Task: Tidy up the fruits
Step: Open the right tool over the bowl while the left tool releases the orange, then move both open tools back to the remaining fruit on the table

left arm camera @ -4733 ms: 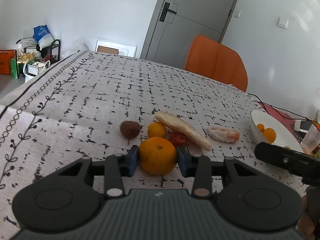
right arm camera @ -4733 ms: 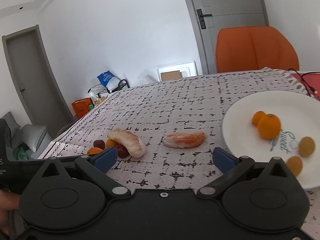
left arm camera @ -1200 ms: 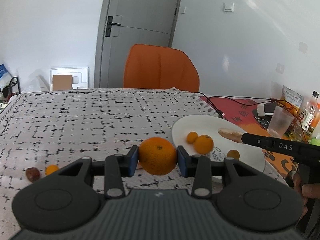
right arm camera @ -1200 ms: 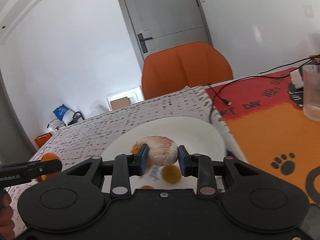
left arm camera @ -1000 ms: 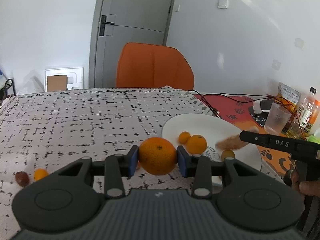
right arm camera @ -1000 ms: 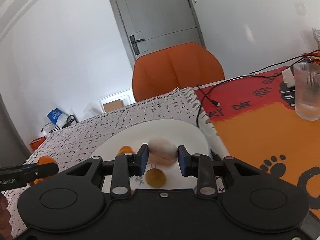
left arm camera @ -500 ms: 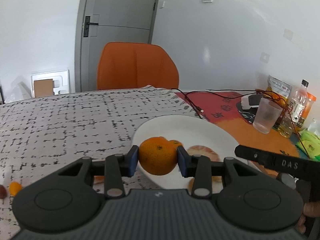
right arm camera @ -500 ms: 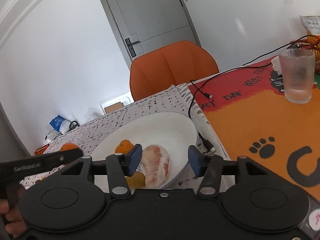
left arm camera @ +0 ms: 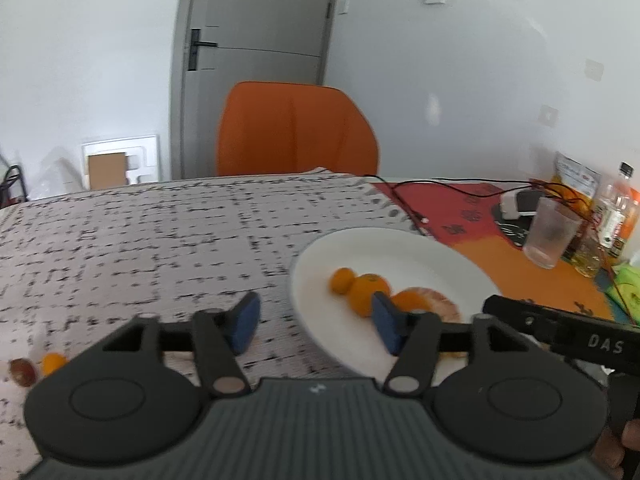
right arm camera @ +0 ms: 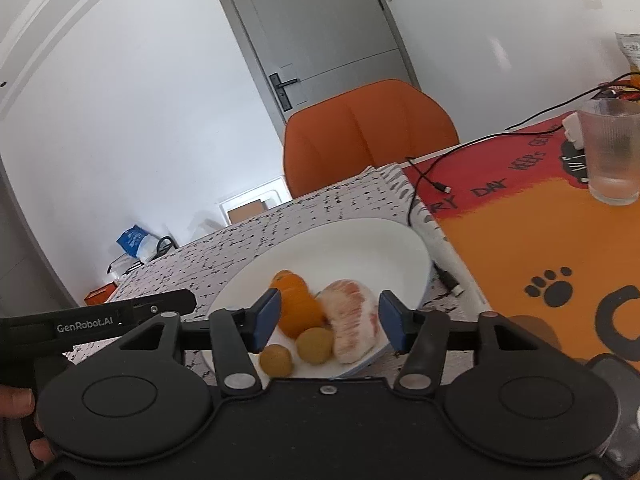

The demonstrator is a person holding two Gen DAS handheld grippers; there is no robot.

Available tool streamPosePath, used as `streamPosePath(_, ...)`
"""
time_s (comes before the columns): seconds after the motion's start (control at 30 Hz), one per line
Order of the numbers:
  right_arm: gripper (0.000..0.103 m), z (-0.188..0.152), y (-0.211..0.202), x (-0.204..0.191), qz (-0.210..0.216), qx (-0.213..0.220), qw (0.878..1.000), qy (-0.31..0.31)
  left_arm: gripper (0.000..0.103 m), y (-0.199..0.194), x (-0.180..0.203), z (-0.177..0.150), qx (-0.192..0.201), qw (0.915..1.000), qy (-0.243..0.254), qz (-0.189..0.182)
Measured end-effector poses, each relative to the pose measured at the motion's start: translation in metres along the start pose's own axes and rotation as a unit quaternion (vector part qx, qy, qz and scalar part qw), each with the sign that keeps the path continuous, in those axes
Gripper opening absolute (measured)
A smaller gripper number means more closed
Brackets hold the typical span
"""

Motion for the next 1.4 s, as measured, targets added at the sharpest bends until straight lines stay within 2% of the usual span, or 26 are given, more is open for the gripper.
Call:
streamPosePath(0.07, 0.063, -0.001, 0.001, -0.005, 0.001, -0.001, 1.000, -0.003, 0.080, -0.006, -0.010, -0.001, 0.005, 0.9999, -0.006, 0.014)
streamPosePath(0.17, 0.073, -0.002, 0.002, -0.013, 0.005, -0.002, 1.000, -0.008, 0.087, -0.015, -0.027, -0.001, 0.012, 0.9992, -0.020, 0.034)
streamPosePath(0.33, 0.088, -0.003, 0.004, -0.028, 0.011, -0.001, 1.000, -0.015, 0.090, -0.029, -0.053, -0.006, 0.015, 0.9976, -0.038, 0.056)
streamPosePath(0.4, 0.101, -0.003, 0.004, -0.035, 0.013, 0.002, 1.000, -0.020, 0.093, -0.036, -0.065, -0.010, 0.016, 0.9962, -0.054, 0.067)
streamPosePath(0.43, 0.102, -0.003, 0.003, -0.039, 0.012, 0.005, 1.000, -0.025, 0.096, -0.040, -0.070, -0.012, 0.017, 0.9954, -0.065, 0.068)
streamPosePath(0.5, 0.103, -0.004, 0.003, -0.046, 0.016, 0.008, 0.999, -0.033, 0.098, -0.046, -0.080, -0.016, 0.015, 0.9942, -0.081, 0.068)
streamPosePath(0.7, 0.103, -0.010, 0.011, -0.063, 0.027, -0.007, 0.999, -0.043, 0.100, -0.060, -0.097, -0.025, 0.017, 0.9925, -0.080, 0.091)
streamPosePath(1.4, 0.103, -0.028, 0.027, -0.137, 0.076, -0.034, 0.993, -0.086, 0.098, -0.095, -0.156, -0.048, 0.026, 0.9876, -0.097, 0.120)
Point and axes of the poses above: each gripper's, at about its wrist camera, not at the fingertips, and y roughly the way its jaws point, x to its right, z to its top, the point moved 7 cm from there along y, roughly the way its jaws point, and after that the axes turned 1 degree about -x, right-handed, at the moved point
